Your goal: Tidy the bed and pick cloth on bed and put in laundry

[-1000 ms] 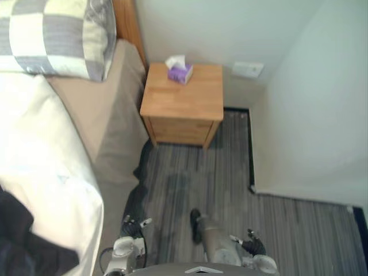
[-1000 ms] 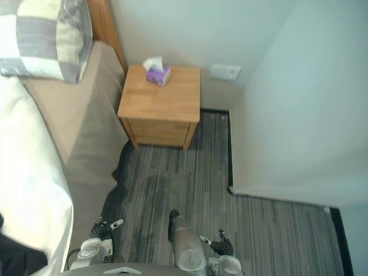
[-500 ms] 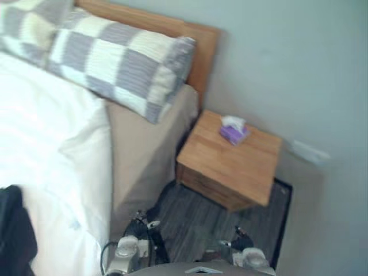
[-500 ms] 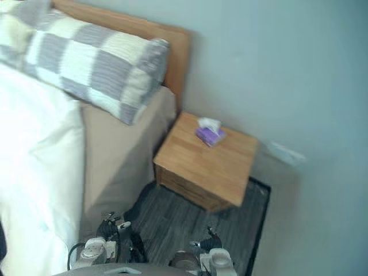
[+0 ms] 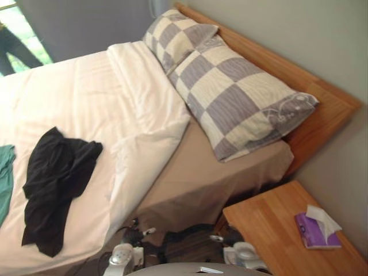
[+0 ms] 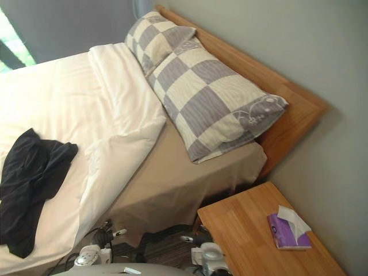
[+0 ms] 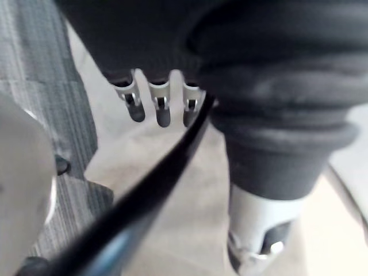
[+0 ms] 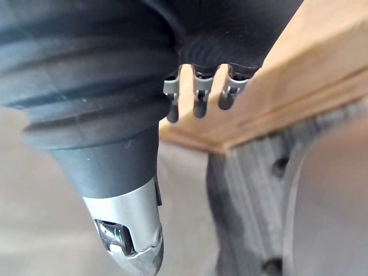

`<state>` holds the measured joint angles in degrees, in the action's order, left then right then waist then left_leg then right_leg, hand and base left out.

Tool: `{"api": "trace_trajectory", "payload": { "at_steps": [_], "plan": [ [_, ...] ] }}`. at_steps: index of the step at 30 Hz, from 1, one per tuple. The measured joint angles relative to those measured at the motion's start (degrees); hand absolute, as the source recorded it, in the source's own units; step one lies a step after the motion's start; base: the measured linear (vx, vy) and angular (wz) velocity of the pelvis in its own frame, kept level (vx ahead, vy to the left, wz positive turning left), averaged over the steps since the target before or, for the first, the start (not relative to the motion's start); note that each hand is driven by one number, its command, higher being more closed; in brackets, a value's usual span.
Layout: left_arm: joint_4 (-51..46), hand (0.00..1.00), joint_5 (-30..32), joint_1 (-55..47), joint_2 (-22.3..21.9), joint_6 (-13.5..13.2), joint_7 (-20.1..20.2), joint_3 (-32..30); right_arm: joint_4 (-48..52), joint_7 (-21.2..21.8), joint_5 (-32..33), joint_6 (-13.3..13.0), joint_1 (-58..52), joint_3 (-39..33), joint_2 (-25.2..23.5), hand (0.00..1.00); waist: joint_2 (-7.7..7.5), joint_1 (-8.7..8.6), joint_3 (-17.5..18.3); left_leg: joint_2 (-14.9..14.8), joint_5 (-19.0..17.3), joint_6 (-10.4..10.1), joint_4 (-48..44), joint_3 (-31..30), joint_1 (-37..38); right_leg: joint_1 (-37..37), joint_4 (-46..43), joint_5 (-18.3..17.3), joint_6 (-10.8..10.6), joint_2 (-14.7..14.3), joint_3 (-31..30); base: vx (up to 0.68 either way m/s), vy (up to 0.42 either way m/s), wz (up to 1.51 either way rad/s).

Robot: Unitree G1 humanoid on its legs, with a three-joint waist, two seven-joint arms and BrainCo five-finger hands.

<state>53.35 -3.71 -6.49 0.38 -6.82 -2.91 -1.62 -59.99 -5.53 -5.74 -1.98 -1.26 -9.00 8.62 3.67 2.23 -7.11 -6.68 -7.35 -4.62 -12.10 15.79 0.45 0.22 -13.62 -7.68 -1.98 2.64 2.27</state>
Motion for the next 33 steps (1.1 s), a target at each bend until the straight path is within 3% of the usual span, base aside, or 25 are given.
{"api": "trace_trajectory", "payload": {
  "at_steps": [2,4,5,7,8,10,13,15,16,18,20,22,26,30,33],
  "plan": [
    [0.9,0.0,-0.4,-0.5,0.7,0.1,0.9,-1.1,0.5,1.4,2.0,-0.3,-3.0,-1.2,4.5,0.0,-0.8,-0.46,-0.5,-1.1,-1.1,1.4,-3.6,2.2,0.2,0.2,-0.4,0.0,-0.1,2.1,2.1,-0.04,0.066,0.64],
    [1.5,0.0,-0.4,-0.5,2.0,0.1,1.3,-1.3,0.5,1.6,3.4,-0.3,-5.6,-1.3,5.7,0.0,-2.08,-2.02,-1.3,-2.9,-1.8,1.4,-6.2,3.4,1.8,0.8,-0.5,0.4,-0.9,5.0,5.0,-0.1,0.205,0.83],
    [2.2,0.0,0.5,-0.5,2.2,0.2,1.3,-1.5,0.4,1.9,4.4,-0.2,-7.2,-1.3,4.7,0.0,-2.37,-3.15,-1.3,-6.0,-1.8,1.1,-6.5,4.6,3.9,1.1,0.4,1.5,-3.0,7.2,7.3,-0.12,0.289,0.77],
    [2.5,0.0,0.7,-0.5,1.9,0.2,1.3,-1.5,0.4,2.0,4.8,-0.2,-7.7,-2.0,3.6,0.0,-1.92,-3.67,-1.2,-7.5,-1.7,-0.6,-3.4,5.0,4.9,1.0,1.2,2.1,-5.2,8.1,8.6,-0.13,0.411,0.69],
    [2.6,0.0,0.6,-0.5,1.8,0.5,1.3,-1.8,0.4,2.1,6.1,-0.2,-8.1,-4.8,1.7,0.0,-1.34,-4.49,-0.6,-5.9,-2.7,-3.1,0.7,4.6,5.1,1.2,3.0,3.5,-6.8,8.9,9.8,-0.14,0.455,0.7],
    [2.6,0.0,0.6,-0.8,4.6,1.1,1.2,-1.5,0.6,2.5,9.2,-0.1,-9.1,-8.2,-1.7,0.0,-4.75,-4.31,0.5,-0.1,2.3,-1.3,8.8,3.4,6.9,2.3,6.5,5.7,-6.4,11.5,11.9,-0.06,0.262,0.53],
    [4.5,0.0,0.6,-0.6,6.8,1.8,1.2,-0.4,5.6,2.4,14.0,-1.0,-11.5,-11.1,-3.2,0.0,-6.38,-6.05,1.2,4.4,5.9,1.5,14.8,-0.3,6.8,2.8,6.7,6.7,-6.2,13.5,13.8,-0.04,0.146,0.58],
    [5.2,0.0,0.6,-0.5,6.9,1.9,1.3,-0.3,7.5,1.8,15.5,-1.3,-11.7,-12.9,-4.6,0.0,-6.15,-7.29,1.0,5.2,7.0,2.4,15.9,-3.1,5.6,0.8,3.3,4.1,-5.0,12.3,8.2,-0.08,0.072,0.76],
    [6.0,0.0,0.5,-0.1,7.3,2.0,1.1,-0.4,7.6,0.9,15.6,-1.2,-11.3,-14.3,-5.6,0.0,-6.17,-7.54,1.0,5.3,7.6,2.0,16.6,-4.6,4.8,0.0,2.6,1.0,-4.4,9.0,0.8,-0.09,-0.021,0.7],
    [6.2,0.0,0.5,0.4,7.8,2.1,1.1,-1.0,12.4,0.0,15.6,0.0,-10.6,-16.2,-6.1,0.0,-7.25,-7.35,0.4,6.0,8.0,2.4,17.0,-4.4,4.3,0.1,3.2,-1.0,-3.7,7.3,-3.6,-0.12,-0.069,0.32],
    [6.3,0.0,0.8,-0.2,7.4,1.9,1.0,-2.9,23.7,-1.1,15.3,0.0,-9.4,-18.5,-5.0,0.0,-6.36,-7.1,-0.4,5.9,8.4,2.0,17.0,-1.9,4.7,-0.4,3.6,-0.3,-4.6,7.6,-4.1,-0.1,0.0,-0.27],
    [6.3,0.0,2.3,-2.1,7.5,1.7,0.6,-4.0,36.2,-2.6,14.2,-0.6,-6.4,-20.8,0.0,0.0,-5.79,-7.32,-0.2,6.1,8.1,2.4,17.1,-1.4,4.4,-0.2,4.9,0.6,-5.7,7.6,-4.7,-0.07,0.018,-0.15],
    [6.4,0.0,2.8,-4.8,8.6,1.7,0.6,-4.2,47.3,-7.3,8.4,-1.8,-0.4,-23.5,7.9,0.0,-8.03,-6.95,-0.1,6.6,8.5,2.6,17.1,-1.9,2.6,0.3,7.1,2.4,-6.3,8.3,-3.2,0.02,0.022,0.17],
    [6.4,0.0,2.8,-5.4,9.7,1.7,0.7,-3.7,50.6,-7.7,2.7,-1.9,5.1,-20.0,10.5,0.0,-10.39,-6.88,-0.5,7.0,9.1,3.1,17.1,-3.6,2.3,1.4,7.7,3.0,-6.4,8.8,-1.4,0.06,0.014,0.27],
    [6.1,0.0,2.9,-5.4,9.8,1.6,0.7,-2.3,50.3,-7.6,-2.2,-1.7,11.3,-13.0,13.0,0.0,-10.12,-5.55,-0.6,6.9,9.2,3.1,17.1,-4.6,2.3,1.9,7.8,4.4,-6.0,8.6,-1.1,0.05,0.024,0.23]
  ]
}}
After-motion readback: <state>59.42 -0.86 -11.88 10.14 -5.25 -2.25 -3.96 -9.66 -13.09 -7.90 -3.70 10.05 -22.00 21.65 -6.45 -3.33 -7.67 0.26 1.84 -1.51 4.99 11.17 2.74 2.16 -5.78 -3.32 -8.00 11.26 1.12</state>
